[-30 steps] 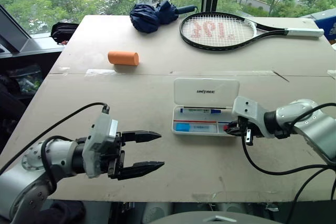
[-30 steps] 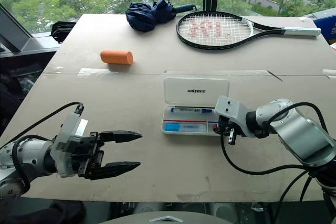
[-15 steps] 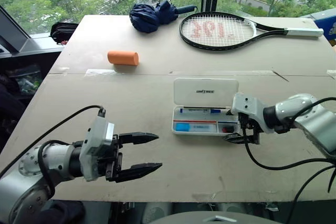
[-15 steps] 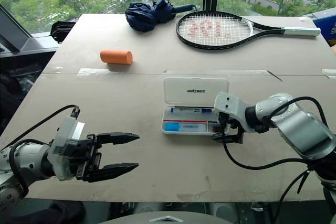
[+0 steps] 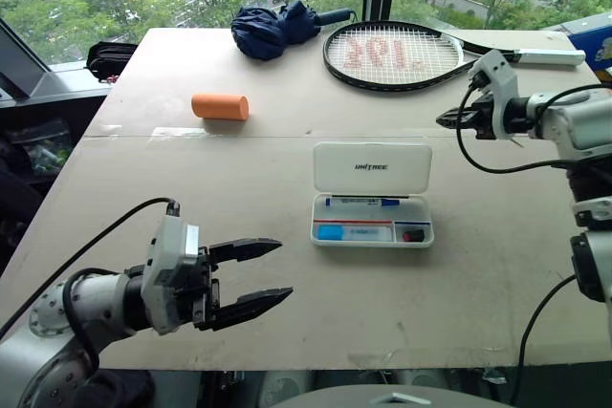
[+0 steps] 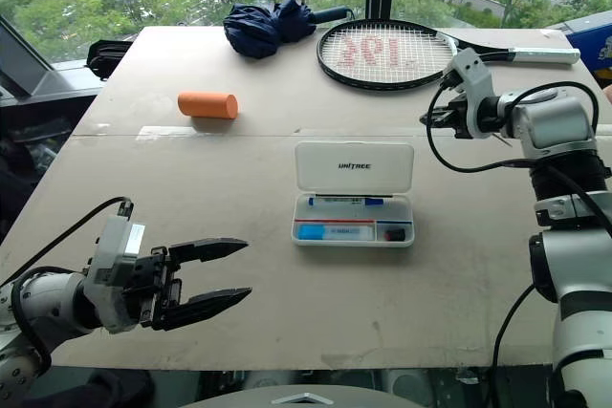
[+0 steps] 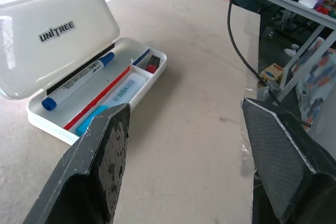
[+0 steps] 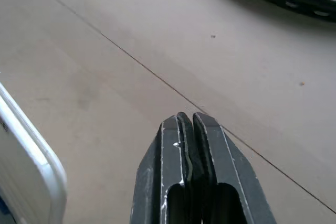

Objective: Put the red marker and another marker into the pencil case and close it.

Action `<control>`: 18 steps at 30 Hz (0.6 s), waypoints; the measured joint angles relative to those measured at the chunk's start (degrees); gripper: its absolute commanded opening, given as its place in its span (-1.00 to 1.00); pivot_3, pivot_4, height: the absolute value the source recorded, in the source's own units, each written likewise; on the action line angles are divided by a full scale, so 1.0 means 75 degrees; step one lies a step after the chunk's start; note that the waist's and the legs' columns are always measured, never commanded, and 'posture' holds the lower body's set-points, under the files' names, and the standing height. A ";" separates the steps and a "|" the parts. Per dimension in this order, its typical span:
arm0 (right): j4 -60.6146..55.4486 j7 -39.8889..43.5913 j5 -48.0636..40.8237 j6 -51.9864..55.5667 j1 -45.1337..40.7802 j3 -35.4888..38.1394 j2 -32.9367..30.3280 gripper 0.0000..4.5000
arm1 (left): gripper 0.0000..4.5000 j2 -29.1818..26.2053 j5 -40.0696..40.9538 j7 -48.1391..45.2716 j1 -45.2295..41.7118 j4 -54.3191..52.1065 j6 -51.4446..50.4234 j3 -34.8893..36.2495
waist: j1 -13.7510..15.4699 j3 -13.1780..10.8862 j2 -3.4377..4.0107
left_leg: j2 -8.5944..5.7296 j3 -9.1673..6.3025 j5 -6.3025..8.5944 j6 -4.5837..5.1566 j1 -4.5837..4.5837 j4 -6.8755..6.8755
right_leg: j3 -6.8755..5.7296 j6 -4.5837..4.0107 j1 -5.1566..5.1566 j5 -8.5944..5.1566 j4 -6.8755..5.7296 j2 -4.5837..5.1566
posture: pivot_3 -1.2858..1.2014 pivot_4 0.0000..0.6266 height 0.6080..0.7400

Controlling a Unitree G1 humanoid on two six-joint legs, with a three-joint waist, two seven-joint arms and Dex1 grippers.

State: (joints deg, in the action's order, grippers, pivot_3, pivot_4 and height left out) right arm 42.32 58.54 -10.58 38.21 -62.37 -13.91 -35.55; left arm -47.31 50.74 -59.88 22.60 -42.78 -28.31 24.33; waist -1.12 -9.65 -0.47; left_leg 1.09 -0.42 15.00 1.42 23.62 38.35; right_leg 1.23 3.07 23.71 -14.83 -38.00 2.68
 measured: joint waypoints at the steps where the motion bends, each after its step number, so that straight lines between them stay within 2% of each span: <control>1: 0.0512 0.0342 0.0156 -0.0275 -0.0121 -0.0163 0.0191 -0.98 | 0.52 0.0009 0.0000 0.0015 0.0065 -0.0039 0.0003 0.0005 | -0.0002 -0.0003 0.0005 | 0.0001 0.0000 0.0000 0.0000 0.0003 0.0000 | 0.0000 0.0000 0.0003 0.0000 0.0000 0.0000 | 0.03 -0.52 0.88; 5: 0.1160 0.1818 0.0307 -0.0723 -0.0435 -0.0381 0.0480 -0.98 | 0.52 0.0048 0.0000 0.0038 0.0192 -0.0168 0.0022 0.0023 | 0.0025 -0.0010 0.0016 | 0.0001 -0.0015 0.0000 -0.0001 0.0009 0.0002 | 0.0001 0.0001 0.0011 0.0001 -0.0001 0.0003 | 0.03 -0.52 0.88; 9: 0.0470 0.3088 0.0253 -0.0662 -0.0513 -0.0412 0.0376 -0.98 | 0.52 0.0059 -0.0002 0.0035 0.0326 -0.0236 0.0088 0.0049 | 0.0038 -0.0010 0.0017 | 0.0001 -0.0033 0.0001 0.0001 0.0007 0.0003 | 0.0002 0.0001 0.0010 0.0001 -0.0002 0.0005 | 0.03 -0.52 0.88; 13: -0.2465 0.3722 -0.0138 0.0356 0.0592 -0.0417 -0.0445 -0.98 | 0.52 0.0032 0.0001 -0.0082 0.0394 -0.0256 0.0160 0.0054 | 0.0099 -0.0010 0.0016 | -0.0002 -0.0064 0.0002 0.0001 0.0017 0.0002 | -0.0020 0.0001 0.0008 0.0000 0.0003 0.0013 | 0.03 -0.52 0.88; 16: -0.4513 0.3596 -0.0415 0.1156 0.1419 -0.0476 -0.0764 -0.98 | 0.52 -0.0058 0.0008 -0.0221 0.0299 -0.0244 0.0165 0.0026 | 0.0050 -0.0009 0.0018 | -0.0002 -0.0065 0.0002 0.0001 0.0007 0.0004 | -0.0019 0.0001 0.0006 0.0000 -0.0010 0.0010 | 0.03 -0.52 0.88; 18: -0.5233 0.3383 -0.0388 0.1282 0.1793 -0.0551 -0.0882 -0.98 | 0.52 -0.0120 0.0008 -0.0301 0.0230 -0.0218 0.0160 -0.0021 | 0.0041 -0.0008 0.0018 | -0.0001 -0.0062 0.0002 0.0001 0.0001 0.0002 | -0.0017 0.0000 0.0000 0.0000 -0.0009 0.0006 | 0.03 -0.52 0.88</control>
State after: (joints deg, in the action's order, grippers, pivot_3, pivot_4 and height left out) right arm 3.07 83.91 -13.49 47.83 -48.93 -18.04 -42.16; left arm -48.21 50.80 -62.13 24.32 -44.41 -27.11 24.17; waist -0.81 -9.71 -0.33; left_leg 1.08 -0.89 15.01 1.43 23.62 38.36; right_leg 1.10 3.07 23.71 -14.83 -38.07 2.73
